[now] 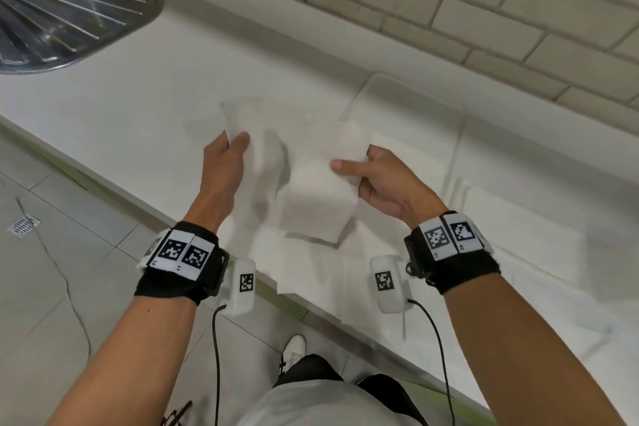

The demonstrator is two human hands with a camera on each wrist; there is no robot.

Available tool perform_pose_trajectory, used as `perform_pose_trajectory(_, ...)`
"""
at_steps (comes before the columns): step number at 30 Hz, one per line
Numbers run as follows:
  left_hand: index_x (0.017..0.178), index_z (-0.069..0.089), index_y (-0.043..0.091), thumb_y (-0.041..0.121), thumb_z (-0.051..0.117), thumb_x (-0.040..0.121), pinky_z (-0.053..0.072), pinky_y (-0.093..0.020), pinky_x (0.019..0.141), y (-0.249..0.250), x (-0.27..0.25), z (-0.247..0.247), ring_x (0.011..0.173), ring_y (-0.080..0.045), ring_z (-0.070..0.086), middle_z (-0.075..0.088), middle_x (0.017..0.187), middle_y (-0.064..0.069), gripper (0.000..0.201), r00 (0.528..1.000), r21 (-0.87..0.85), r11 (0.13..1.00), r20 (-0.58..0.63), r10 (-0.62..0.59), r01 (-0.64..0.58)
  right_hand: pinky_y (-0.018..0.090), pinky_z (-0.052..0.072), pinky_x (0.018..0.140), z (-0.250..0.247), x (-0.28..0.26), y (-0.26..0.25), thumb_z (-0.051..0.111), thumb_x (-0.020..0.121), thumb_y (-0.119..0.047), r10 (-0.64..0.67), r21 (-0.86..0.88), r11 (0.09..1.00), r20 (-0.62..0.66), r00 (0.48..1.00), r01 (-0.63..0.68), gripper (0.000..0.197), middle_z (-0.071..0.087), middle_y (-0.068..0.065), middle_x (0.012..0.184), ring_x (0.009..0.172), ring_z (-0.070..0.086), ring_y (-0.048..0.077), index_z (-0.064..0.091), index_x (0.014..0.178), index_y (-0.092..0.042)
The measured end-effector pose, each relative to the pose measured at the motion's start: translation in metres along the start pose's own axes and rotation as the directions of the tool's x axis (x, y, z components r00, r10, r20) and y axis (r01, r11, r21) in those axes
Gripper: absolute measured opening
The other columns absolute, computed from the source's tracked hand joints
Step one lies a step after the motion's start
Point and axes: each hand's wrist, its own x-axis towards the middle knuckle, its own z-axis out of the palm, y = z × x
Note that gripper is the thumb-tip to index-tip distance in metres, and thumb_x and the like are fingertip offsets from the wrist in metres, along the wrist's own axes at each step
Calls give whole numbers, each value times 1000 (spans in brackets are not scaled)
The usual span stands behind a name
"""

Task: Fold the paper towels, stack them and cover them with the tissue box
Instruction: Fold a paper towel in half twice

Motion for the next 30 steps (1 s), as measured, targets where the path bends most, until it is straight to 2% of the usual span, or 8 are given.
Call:
perform_pose_trajectory(3, 100, 71, 19, 20, 55, 95, 54, -33, 81, 1, -13, 20, 95, -23, 70, 75, 99, -2, 17, 969, 91, 993, 225, -98, 80, 37, 55, 95, 5, -1, -5, 68, 83, 3, -50, -72, 996, -36, 998, 47, 36, 71, 12, 115, 107, 68, 25, 61, 118, -2)
perform_pose_trajectory(7, 111, 70, 11, 23, 56, 95, 55, -38, 88, -9, -32, 42, 102, -25, 71, 75, 108, -6, 25, 896, -13, 976, 401, -193, 217, 38, 56, 92, 10, 1, 7, 70, 83, -1, -119, -219, 973, -237, 964, 66, 35, 70, 16, 115, 104, 69, 30, 62, 117, -1)
perform_pose_trajectory(10, 104, 71, 13, 29, 51, 98, 55, -37, 86, -12, -37, 47, 98, -23, 72, 77, 103, -5, 26, 911, -74, 963, 351, -218, 259, 37, 57, 88, 13, 0, 14, 69, 83, 0, -121, -213, 975, -273, 954, 63, 33, 70, 18, 111, 97, 69, 29, 62, 115, 1)
perform_pose_trajectory(14, 118, 67, 14, 48, 56, 91, 56, -40, 90, -7, -37, 42, 104, -26, 71, 74, 112, -8, 45, 883, -103, 957, 422, -204, 271, 37, 59, 86, 23, 0, 13, 70, 83, -3, -150, -202, 975, -259, 954, 98, 27, 72, 15, 106, 93, 71, 27, 65, 110, -2)
perform_pose_trajectory(19, 101, 69, 8, 15, 67, 88, 58, -38, 79, 0, -27, 31, 86, -24, 72, 74, 90, -3, 14, 992, 52, 997, 107, -68, 63, 35, 59, 72, 8, 3, 19, 65, 90, -16, -172, -260, 961, -316, 933, 89, 12, 70, 7, 88, 79, 67, 21, 68, 96, -6)
perform_pose_trajectory(22, 104, 65, 12, 17, 61, 92, 55, -31, 72, 4, -16, 16, 80, -17, 68, 70, 88, 1, 13, 1000, 15, 1000, -2, -27, 27, 43, 58, 82, -11, 12, 52, 64, 86, -11, -260, -589, 807, -423, 868, -46, 10, 71, 7, 90, 83, 66, 23, 71, 94, -9)
perform_pose_trajectory(26, 100, 65, 14, 16, 61, 92, 52, -32, 69, -5, -15, 9, 79, -17, 66, 70, 87, 1, 9, 998, 53, 997, 23, -61, 60, 38, 44, 101, -9, 17, 90, 67, 86, -29, -193, -869, 459, -302, 934, -186, 54, 51, 10, 132, 122, 50, 26, 50, 133, -8)
perform_pose_trajectory(30, 102, 65, 15, 17, 61, 92, 53, -36, 78, -10, -17, 11, 84, -20, 67, 70, 91, 1, 11, 996, 77, 995, 58, -74, 69, 40, 42, 101, -3, 25, 101, 70, 81, -41, -233, -931, 259, -318, 919, -257, 65, 45, 10, 132, 124, 42, 28, 46, 131, -7)
